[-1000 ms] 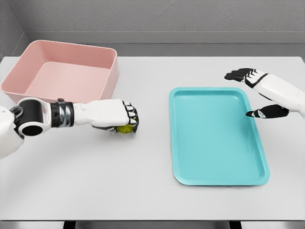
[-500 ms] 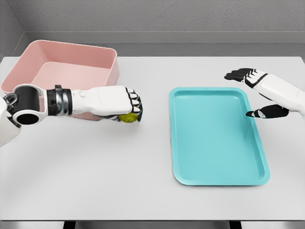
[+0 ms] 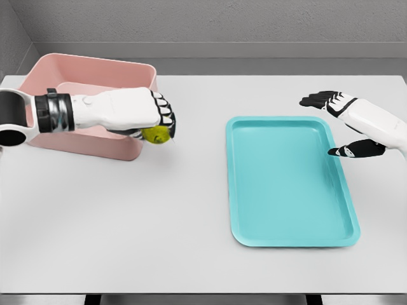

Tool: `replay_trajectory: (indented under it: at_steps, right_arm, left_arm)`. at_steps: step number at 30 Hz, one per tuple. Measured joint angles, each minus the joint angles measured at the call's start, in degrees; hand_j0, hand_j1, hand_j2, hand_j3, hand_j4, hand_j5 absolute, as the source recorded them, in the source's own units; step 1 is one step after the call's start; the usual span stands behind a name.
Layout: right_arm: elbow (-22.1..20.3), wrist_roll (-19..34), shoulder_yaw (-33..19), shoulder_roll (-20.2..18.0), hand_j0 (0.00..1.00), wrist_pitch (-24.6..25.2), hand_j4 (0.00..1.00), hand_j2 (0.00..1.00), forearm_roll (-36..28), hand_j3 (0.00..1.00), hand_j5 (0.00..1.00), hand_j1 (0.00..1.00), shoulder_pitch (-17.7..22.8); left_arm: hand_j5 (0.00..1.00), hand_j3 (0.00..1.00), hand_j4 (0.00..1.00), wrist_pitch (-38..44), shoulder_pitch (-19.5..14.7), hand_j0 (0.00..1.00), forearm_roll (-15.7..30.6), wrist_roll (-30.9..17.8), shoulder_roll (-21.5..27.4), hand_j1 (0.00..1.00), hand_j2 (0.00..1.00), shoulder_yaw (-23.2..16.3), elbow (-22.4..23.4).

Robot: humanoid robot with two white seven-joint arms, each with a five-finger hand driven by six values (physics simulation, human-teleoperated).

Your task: Put the tennis from the blue tray into the pink basket with both arms

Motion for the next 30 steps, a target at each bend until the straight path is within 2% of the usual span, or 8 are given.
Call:
replay_trajectory:
  at_steps: [4, 8, 14, 15, 16, 18, 21, 30]
  right_arm:
    - [0.00, 0.00, 0.00, 0.00, 1.00, 0.00, 1.00, 1.00, 0.00, 1.00, 1.00, 1.00, 0.00]
    - [0.00, -0.01, 0.00, 0.00, 1.00, 0.00, 1.00, 1.00, 0.00, 1.00, 1.00, 1.00, 0.00]
    - [0.00, -0.01, 0.00, 0.00, 1.00, 0.00, 1.00, 1.00, 0.00, 1.00, 1.00, 1.00, 0.00]
    - [0.00, -0.01, 0.00, 0.00, 1.00, 0.00, 1.00, 1.00, 0.00, 1.00, 1.00, 1.00, 0.00]
    - [0.00, -0.01, 0.00, 0.00, 1.00, 0.00, 1.00, 1.00, 0.00, 1.00, 1.00, 1.00, 0.00]
    - [0.00, 0.00, 0.00, 0.00, 1.00, 0.00, 1.00, 1.00, -0.01, 1.00, 1.00, 1.00, 0.26]
    - [0.03, -0.01, -0.02, 0.00, 1.00, 0.00, 1.00, 1.00, -0.02, 1.00, 1.00, 1.00, 0.35]
    - [0.01, -0.01, -0.10, -0.02, 1.00, 0.00, 1.00, 1.00, -0.07, 1.00, 1.00, 1.00, 0.53]
  left_arm:
    - [0.55, 0.55, 0.55, -0.01, -1.58, 0.55, 1.77, -0.01, 1.92, 0.55, 0.55, 0.70, 0.33]
    - [0.56, 0.56, 0.56, -0.01, -1.58, 0.56, 2.97, 0.00, 3.79, 0.56, 0.56, 1.96, 1.37]
    - [0.57, 0.57, 0.57, -0.02, -1.58, 0.57, 4.00, 0.01, 5.67, 0.57, 0.57, 5.86, 9.92]
    - [0.67, 0.67, 0.67, -0.02, -1.58, 0.67, 4.06, 0.04, 5.81, 0.67, 0.67, 6.32, 11.96]
    - [1.00, 1.00, 1.00, -0.02, -1.67, 1.00, 4.14, 0.16, 5.88, 1.00, 1.00, 6.76, 14.01]
    - [1.00, 1.00, 1.00, -0.02, -1.41, 1.00, 4.77, 0.36, 5.95, 1.00, 1.00, 7.39, 17.06]
    - [1.00, 1.00, 1.00, -0.01, -1.14, 1.00, 5.34, 0.50, 5.80, 1.00, 1.00, 7.65, 18.92]
    - [1.00, 1.00, 1.00, -0.01, 0.79, 1.00, 5.59, 0.46, 6.33, 1.00, 1.00, 7.55, 18.75]
